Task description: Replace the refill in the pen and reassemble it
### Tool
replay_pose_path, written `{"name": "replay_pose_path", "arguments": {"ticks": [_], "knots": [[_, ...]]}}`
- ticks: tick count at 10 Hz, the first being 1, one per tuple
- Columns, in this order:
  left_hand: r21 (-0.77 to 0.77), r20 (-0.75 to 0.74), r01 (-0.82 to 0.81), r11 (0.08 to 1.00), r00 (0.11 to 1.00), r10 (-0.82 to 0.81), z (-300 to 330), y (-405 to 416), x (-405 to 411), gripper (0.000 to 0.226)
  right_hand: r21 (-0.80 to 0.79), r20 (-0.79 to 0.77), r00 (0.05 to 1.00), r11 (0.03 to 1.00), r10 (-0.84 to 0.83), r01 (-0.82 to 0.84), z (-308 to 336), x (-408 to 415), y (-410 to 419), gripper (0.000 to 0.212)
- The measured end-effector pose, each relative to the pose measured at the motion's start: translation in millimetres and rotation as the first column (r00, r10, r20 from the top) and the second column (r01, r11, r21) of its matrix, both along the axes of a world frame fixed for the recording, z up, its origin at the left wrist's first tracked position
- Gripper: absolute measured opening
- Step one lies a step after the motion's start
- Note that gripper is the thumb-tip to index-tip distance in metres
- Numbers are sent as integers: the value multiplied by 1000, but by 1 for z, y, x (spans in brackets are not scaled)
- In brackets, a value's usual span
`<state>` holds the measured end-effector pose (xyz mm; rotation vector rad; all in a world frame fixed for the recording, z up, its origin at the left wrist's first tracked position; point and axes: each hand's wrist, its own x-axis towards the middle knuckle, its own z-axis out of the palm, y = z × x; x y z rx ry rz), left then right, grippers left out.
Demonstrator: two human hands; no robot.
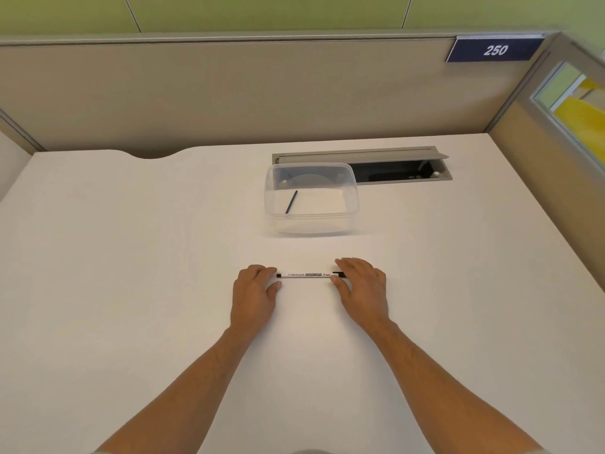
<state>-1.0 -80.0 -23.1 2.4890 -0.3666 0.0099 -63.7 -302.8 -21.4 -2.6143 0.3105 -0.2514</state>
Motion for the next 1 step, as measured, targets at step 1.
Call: {"name": "replay_pose_path", "arguments": {"ticks": [1], "knots": [[11,73,-48,999,996,48,-6,5,-14,30,-44,25,999,998,-40,41,-6,-13,0,40]]}}
